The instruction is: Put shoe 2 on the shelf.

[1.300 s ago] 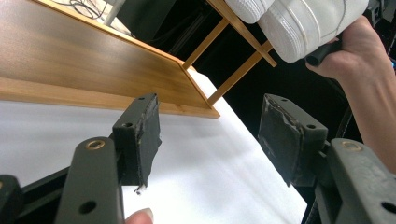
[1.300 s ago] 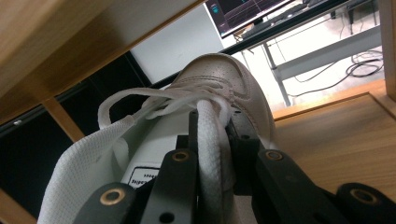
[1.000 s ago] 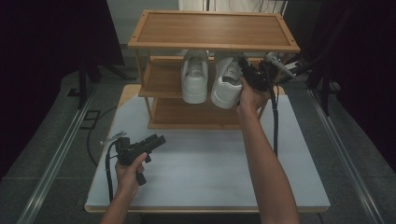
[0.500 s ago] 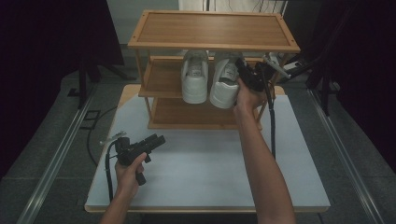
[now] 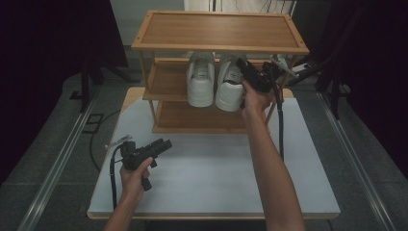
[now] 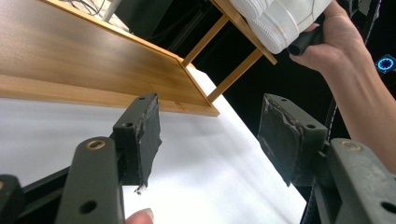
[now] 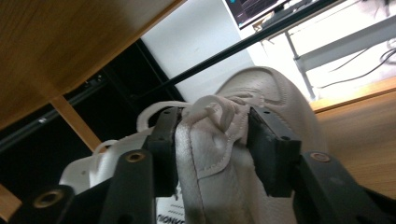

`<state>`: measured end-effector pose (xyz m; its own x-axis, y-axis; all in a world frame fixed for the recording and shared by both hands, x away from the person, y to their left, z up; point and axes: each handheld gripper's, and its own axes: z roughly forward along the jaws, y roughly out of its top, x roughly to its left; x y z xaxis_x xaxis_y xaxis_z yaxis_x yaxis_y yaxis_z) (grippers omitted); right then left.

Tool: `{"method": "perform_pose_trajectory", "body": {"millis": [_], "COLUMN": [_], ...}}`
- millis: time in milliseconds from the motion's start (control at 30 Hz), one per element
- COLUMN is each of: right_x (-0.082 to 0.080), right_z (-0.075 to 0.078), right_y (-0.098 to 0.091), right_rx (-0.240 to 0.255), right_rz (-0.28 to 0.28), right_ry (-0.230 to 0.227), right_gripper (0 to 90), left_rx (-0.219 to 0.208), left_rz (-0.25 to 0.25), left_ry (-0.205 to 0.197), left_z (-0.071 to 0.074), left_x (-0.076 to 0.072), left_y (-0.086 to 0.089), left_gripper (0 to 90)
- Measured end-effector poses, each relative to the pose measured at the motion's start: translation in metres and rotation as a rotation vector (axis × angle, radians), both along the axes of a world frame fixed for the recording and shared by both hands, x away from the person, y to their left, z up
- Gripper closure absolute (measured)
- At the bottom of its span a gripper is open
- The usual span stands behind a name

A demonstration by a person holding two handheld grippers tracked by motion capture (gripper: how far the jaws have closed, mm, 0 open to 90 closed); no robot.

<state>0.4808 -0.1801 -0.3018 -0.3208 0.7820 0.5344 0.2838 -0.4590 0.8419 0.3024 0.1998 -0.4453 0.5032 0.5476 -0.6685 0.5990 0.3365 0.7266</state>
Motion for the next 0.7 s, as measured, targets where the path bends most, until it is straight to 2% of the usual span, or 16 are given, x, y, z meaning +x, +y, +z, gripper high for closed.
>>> {"method": "perform_pose_trajectory", "body": {"millis": [67,100,133,200,433,500,700], "right_x": [-0.001,-0.002,-0.005,-0.007,-0.020,-0.028,-0.044], "right_z": [0.000,0.000,0.001,-0.001,-0.007,-0.006,-0.003], "right_y": [-0.003,-0.005,-0.006,-0.006,-0.011,-0.013,-0.019], "right_rx": [0.020,0.045,0.049,0.020,0.003,-0.037,-0.088], "right_rz": [0.020,0.024,0.042,0.045,0.058,0.063,0.082], "right_ry": [-0.002,-0.016,-0.032,-0.026,-0.037,-0.052,-0.063], "right_gripper": [56.4,56.6,56.2,55.1,54.0,52.7,50.8], "left_rx": [0.000,0.001,0.001,0.003,0.007,0.018,0.038], "left_rz": [-0.002,-0.002,-0.002,-0.002,-0.001,0.002,0.016], "left_ry": [0.000,0.000,0.000,0.000,-0.002,-0.009,-0.023], "left_z": [0.000,0.000,-0.001,-0.001,0.000,0.000,0.004], "left_x": [0.001,0.001,0.001,0.001,0.002,0.002,0.001], "left_y": [0.000,0.000,0.000,0.000,-0.002,-0.001,0.000], "left_gripper": [38.2,38.2,38.2,38.2,38.2,38.2,38.2]}}
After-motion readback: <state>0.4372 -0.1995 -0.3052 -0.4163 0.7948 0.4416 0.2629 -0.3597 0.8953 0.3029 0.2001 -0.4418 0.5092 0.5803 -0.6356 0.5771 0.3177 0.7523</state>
